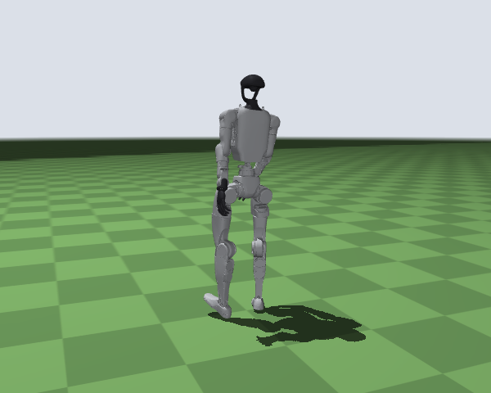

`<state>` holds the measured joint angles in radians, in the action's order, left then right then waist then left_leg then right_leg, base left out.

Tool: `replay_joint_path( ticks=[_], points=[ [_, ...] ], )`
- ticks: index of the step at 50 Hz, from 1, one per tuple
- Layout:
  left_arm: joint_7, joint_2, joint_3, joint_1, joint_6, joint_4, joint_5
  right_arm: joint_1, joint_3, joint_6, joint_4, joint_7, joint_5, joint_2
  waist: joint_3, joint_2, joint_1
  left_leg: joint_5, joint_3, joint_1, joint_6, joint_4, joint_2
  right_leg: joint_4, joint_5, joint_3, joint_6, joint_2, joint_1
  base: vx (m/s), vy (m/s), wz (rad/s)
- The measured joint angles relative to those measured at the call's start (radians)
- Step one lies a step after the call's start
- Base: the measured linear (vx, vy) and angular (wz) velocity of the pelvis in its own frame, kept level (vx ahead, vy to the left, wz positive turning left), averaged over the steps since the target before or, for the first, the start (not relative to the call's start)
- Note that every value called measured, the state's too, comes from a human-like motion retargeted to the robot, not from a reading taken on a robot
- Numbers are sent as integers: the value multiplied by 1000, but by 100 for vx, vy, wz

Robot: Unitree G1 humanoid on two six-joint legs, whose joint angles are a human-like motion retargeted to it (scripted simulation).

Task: In place motions

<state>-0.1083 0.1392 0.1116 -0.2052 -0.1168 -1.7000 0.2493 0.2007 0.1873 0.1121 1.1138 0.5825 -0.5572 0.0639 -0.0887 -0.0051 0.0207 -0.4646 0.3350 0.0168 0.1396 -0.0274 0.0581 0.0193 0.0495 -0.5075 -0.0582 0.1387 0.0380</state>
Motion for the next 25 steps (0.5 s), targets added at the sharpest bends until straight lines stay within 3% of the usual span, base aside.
replay_joint_path(
  ticks=[5, 7, 10, 12, 17, 20, 25],
  points=[
    [4, -97, -30, 337, 83, 55, -183, -153, -110, -130, 402, -179, -59, 32, -3, -21, 4, 3, -21, 9, 0, -13, 4, -6, -5, -32, -6, -1, -25, -2, -5, 23],
    [40, -116, -88, 449, 97, 110, -194, -201, -173, -237, 570, -203, -57, 67, -6, -23, 9, 3, -21, 13, 1, -19, 10, -11, -5, -44, -6, -4, -31, 0, 0, 0],
    [77, -116, -191, 606, 119, 194, -185, -361, -221, -403, 586, -137, -16, 146, -8, -15, 32, 3, -34, 23, -2, -27, 16, -13, -2, -67, -3, -7, -33, 1, 0, 8],
    [91, -114, -205, 686, 127, 257, -139, -447, -245, -420, 586, -139, 17, 190, -7, -5, 48, 4, -43, 32, -4, -32, 17, -15, -4, -72, -1, -9, -33, 1, 1, 9],
    [130, -116, -184, 778, 151, 411, -133, -577, -325, -343, 586, -324, 63, 250, 12, 6, 71, 4, -35, 32, -4, -34, 13, -16, -8, -71, -1, -5, -34, -2, 0, -5],
    [150, -138, -163, 756, 193, 454, -179, -613, -338, -359, 586, -387, 130, 265, 14, 11, 59, 3, -24, 25, -4, -28, 8, -12, -8, -60, -1, 0, -29, 0, 4, -11],
    [180, -167, -158, 623, 196, 404, -201, -551, -290, -382, 586, -360, 217, 237, 7, 28, 38, -2, -26, 22, -2, -24, 0, -7, -10, -54, -2, 7, -21, 0, 5, 0]
  ],
)
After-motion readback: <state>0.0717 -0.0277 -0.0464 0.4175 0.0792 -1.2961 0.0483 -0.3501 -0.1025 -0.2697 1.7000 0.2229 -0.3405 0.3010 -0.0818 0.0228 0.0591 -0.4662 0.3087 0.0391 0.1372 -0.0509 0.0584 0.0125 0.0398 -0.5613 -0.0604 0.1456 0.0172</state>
